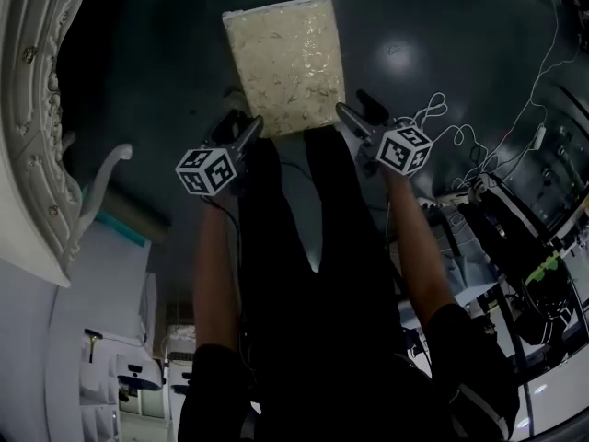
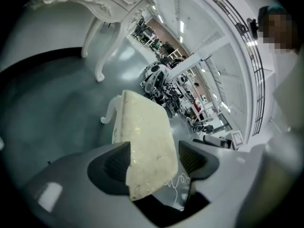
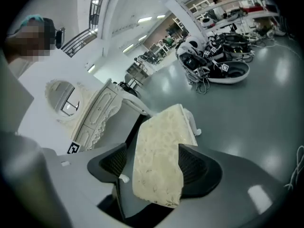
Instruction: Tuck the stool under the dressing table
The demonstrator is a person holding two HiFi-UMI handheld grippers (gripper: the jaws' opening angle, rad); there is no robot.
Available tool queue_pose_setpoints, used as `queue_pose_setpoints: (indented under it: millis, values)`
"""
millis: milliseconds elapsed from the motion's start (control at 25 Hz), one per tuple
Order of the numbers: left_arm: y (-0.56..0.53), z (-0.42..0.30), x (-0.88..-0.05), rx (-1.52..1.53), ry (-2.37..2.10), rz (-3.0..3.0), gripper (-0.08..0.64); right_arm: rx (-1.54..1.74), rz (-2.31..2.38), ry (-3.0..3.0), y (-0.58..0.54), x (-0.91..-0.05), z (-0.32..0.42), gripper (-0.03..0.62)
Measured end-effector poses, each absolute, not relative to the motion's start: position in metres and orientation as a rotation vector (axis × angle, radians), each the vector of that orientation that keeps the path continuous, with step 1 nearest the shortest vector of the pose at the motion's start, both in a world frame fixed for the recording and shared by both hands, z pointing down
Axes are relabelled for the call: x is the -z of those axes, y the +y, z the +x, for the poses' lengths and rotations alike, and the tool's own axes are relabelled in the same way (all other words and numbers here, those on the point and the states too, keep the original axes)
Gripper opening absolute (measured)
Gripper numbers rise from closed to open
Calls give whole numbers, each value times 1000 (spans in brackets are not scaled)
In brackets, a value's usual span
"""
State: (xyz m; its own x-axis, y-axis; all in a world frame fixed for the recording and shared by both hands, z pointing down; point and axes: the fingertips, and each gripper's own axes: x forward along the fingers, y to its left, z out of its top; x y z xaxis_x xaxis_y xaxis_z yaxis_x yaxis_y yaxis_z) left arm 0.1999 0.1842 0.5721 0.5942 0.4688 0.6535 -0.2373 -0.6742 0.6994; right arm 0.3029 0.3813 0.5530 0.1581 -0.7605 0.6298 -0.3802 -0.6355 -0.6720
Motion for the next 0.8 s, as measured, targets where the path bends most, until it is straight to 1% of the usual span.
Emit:
queue_pose_setpoints:
  millis: [120, 320, 560, 680, 800]
  values:
    - [181, 194, -607, -1127, 178, 1997, 358, 1520, -2035, 1109, 383, -592, 297, 384]
    - [183, 191, -659, -1127, 178, 1931, 385, 1579, -1998, 1086, 396, -649, 299, 452]
    - [196, 197, -697, -1151, 254, 1857, 420, 1640, -1823, 1105, 388, -692, 298, 494]
    - [204, 201, -698, -1115, 305, 1805, 422, 1655, -1727, 1168, 375, -697, 293, 495]
    - [210, 200, -704, -1089, 362, 1752, 442, 1687, -1657, 1207, 368, -710, 286, 497]
